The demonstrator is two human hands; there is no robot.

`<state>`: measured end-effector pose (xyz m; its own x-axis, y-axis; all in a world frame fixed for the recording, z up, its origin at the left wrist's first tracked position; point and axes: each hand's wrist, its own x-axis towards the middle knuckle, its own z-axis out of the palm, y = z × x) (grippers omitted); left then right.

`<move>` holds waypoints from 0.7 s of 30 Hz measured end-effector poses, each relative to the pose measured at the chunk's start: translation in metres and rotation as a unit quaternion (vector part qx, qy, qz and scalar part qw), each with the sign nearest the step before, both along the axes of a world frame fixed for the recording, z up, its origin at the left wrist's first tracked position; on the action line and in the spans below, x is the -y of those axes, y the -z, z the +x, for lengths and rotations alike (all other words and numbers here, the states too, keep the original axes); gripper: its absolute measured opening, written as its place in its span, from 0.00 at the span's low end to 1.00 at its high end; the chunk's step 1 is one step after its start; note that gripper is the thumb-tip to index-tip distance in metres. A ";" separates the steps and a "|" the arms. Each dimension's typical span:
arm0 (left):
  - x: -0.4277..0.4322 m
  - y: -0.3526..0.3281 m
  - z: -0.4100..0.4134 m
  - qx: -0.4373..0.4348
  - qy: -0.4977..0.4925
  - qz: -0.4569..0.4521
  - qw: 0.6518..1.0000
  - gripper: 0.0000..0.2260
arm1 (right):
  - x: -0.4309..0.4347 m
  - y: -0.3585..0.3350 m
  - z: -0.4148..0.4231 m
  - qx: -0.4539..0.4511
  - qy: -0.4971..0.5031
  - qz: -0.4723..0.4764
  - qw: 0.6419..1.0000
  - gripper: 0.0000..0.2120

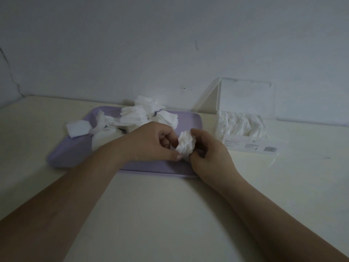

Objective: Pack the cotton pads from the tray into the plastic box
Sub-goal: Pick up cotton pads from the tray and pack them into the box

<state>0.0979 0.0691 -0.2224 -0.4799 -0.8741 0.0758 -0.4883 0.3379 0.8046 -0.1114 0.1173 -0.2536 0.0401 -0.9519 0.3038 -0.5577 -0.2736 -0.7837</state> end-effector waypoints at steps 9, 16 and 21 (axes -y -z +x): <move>0.000 0.004 0.003 -0.005 -0.010 -0.028 1.000 0.29 | -0.003 -0.010 -0.010 -0.015 -0.057 0.021 0.998 0.30; 0.004 0.005 0.005 -0.038 0.026 0.024 0.999 0.17 | 0.005 -0.006 -0.013 0.019 -0.050 0.034 0.998 0.30; 0.006 0.004 0.008 -0.014 0.012 0.000 1.000 0.15 | 0.007 -0.003 -0.014 0.036 -0.035 0.031 0.998 0.26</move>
<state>0.1058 0.0628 -0.2261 -0.4990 -0.8620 0.0893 -0.4564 0.3491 0.8184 -0.1250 0.1099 -0.2510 0.0879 -0.9645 0.2490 -0.4802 -0.2600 -0.8377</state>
